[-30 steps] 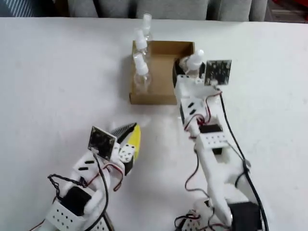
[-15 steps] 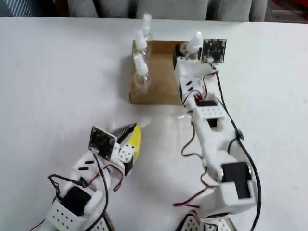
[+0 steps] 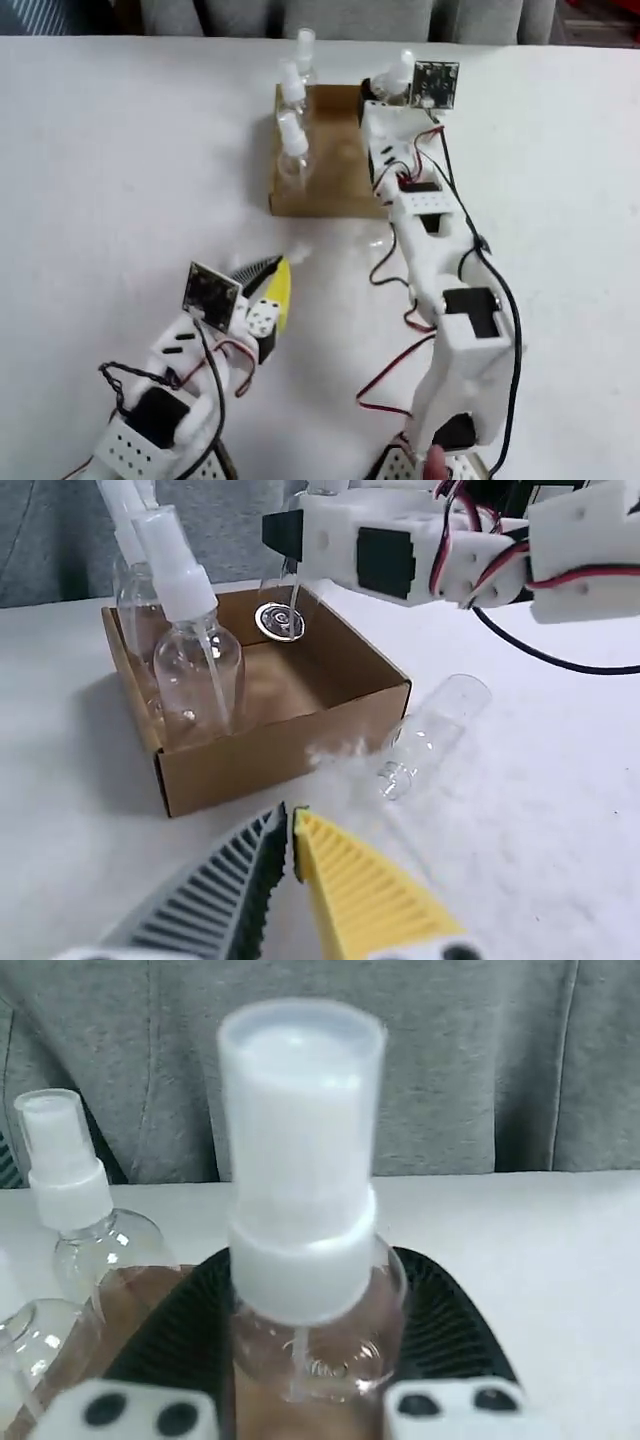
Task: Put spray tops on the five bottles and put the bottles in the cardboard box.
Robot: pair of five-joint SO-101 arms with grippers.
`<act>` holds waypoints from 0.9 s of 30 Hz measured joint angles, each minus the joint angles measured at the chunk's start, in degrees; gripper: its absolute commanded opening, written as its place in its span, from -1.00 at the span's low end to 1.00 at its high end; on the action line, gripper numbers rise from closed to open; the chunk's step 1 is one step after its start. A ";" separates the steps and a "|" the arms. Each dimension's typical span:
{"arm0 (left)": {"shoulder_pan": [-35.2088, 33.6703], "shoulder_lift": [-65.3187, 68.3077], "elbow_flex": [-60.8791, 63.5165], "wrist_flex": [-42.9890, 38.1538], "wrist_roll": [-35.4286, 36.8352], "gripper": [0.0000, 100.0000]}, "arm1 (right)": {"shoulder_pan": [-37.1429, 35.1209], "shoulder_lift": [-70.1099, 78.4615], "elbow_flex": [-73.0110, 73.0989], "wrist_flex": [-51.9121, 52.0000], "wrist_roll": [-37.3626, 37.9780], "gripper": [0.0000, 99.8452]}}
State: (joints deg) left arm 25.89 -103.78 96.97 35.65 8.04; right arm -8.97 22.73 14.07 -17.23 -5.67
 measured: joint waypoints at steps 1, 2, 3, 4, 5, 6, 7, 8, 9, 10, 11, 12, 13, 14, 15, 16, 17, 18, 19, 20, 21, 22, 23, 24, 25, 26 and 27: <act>0.00 0.00 0.00 0.00 0.00 -0.96 | 0.26 0.79 -0.88 0.00 0.00 -0.97; 0.00 0.00 0.00 0.00 0.00 -0.96 | 0.44 1.49 -1.76 0.00 0.00 -0.97; 0.00 0.00 0.00 0.00 0.00 -0.96 | 0.70 2.37 -2.55 0.00 0.00 -0.97; 0.00 0.00 0.00 0.00 0.00 -0.96 | 0.97 3.16 -3.43 0.09 0.00 -0.97; 0.00 0.00 0.00 0.00 0.00 -0.96 | 1.14 3.87 -4.40 0.44 0.00 -0.97; 0.00 0.00 0.00 0.00 0.00 -0.96 | 1.32 4.48 -5.36 1.23 0.09 -0.97; 0.00 0.00 0.00 0.00 0.00 -0.96 | 1.41 5.27 -6.51 2.02 0.18 -0.97; 0.00 0.00 0.00 0.00 0.00 -0.96 | 1.41 5.89 -7.47 2.81 0.18 -0.97; 0.00 0.00 0.00 0.00 0.00 -0.96 | 1.41 6.51 -8.44 3.16 0.18 -0.97; 0.00 0.00 0.00 0.00 0.00 -0.96 | 1.41 7.12 -9.23 3.34 0.35 -0.97; 0.00 0.00 0.00 0.00 0.00 -0.96 | 1.41 7.65 -10.02 3.60 0.35 -0.97; 0.00 0.00 0.00 0.00 0.00 -0.96 | 1.41 8.18 -10.99 3.87 0.35 -0.97; 0.00 0.00 0.00 0.00 0.00 -0.96 | 1.41 8.88 -11.87 4.31 0.35 -0.97; 0.00 0.00 0.00 0.00 0.00 -0.96 | 1.41 9.58 -12.84 4.84 0.35 -0.97; 0.00 0.00 0.00 0.00 0.00 -0.96 | 1.41 10.11 -13.54 5.36 0.35 -0.97; 0.00 0.00 0.00 0.00 0.00 -0.96 | 1.41 10.99 -14.42 5.63 0.35 -0.97; 0.00 0.00 0.00 0.00 0.00 -0.96 | 1.41 11.78 -15.30 5.71 0.35 -0.97; 0.00 0.00 0.00 0.00 0.00 -0.96 | 1.41 12.40 -16.00 5.71 0.62 -0.97; 0.00 0.00 0.00 0.00 0.00 -0.96 | 1.41 13.36 -16.79 5.80 1.41 -0.97; 0.00 0.00 0.00 0.00 0.00 -0.96 | 1.41 13.98 -17.49 6.07 2.55 -0.97; 0.00 0.00 0.00 0.00 0.00 -0.96 | 1.41 14.77 -18.11 6.24 3.52 -0.97; 0.00 0.00 0.00 0.00 0.00 -0.96 | 1.32 15.65 -18.73 6.24 4.22 -0.97; 0.00 0.00 0.00 0.00 0.00 -0.96 | 1.32 16.53 -19.34 6.24 4.66 -0.97; 0.00 0.00 0.00 0.00 0.00 -0.96 | 1.32 17.14 -19.87 6.24 4.92 -0.97; 0.00 0.00 0.00 0.00 0.00 -0.96 | 1.32 17.93 -20.66 6.24 5.10 -0.97; 0.00 0.00 0.00 0.00 0.00 -0.96 | 1.32 18.55 -21.45 6.24 5.19 -0.97; 0.00 0.00 0.00 0.00 0.00 -0.96 | 1.32 19.16 -22.15 6.24 5.27 -0.97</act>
State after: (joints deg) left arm 25.89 -103.78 96.97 35.65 8.04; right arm -7.65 41.89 -8.09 -10.99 -0.40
